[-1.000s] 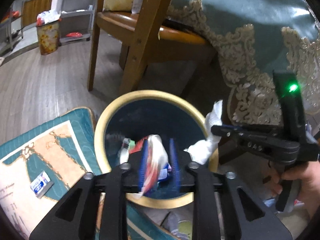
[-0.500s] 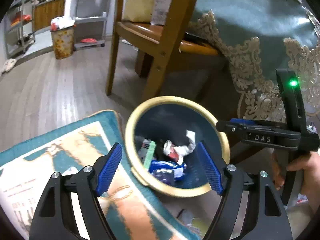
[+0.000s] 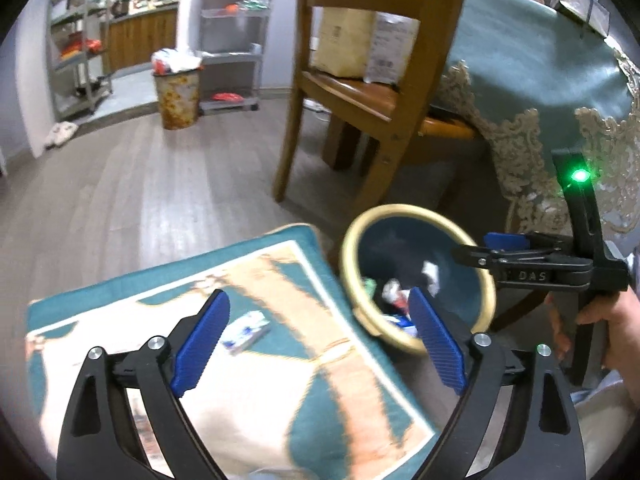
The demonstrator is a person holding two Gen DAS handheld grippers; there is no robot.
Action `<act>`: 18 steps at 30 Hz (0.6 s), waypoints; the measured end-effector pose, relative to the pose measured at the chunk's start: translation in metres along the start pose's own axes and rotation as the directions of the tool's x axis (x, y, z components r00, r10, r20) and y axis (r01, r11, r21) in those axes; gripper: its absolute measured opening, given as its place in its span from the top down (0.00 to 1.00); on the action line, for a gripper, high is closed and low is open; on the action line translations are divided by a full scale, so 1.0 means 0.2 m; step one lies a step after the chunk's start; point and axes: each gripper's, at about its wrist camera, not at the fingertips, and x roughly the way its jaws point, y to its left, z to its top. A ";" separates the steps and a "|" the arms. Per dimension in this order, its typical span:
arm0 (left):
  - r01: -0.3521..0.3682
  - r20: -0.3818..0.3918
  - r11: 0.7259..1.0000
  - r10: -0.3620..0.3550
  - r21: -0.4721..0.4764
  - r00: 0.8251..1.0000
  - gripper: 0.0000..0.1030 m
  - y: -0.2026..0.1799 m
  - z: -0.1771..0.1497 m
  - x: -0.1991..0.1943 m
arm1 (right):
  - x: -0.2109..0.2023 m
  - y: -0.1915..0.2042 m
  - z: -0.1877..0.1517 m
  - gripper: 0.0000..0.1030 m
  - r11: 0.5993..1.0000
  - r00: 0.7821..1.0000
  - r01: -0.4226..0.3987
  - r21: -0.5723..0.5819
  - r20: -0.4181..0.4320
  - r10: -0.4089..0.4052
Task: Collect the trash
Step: 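Grasp the blue face mask with the right gripper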
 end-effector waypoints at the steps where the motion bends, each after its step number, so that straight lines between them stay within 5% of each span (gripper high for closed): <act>1: -0.011 0.002 1.000 0.011 -0.007 1.000 0.11 0.03 -0.01 -0.02 | 0.00 0.02 0.00 0.23 1.000 1.000 0.000 -0.002 -0.002 0.000; 18: -0.132 0.040 0.981 0.139 -0.142 0.989 0.09 0.47 -0.19 -0.45 | -0.05 0.61 -0.22 0.19 0.985 0.987 -0.157 -0.074 -0.038 0.155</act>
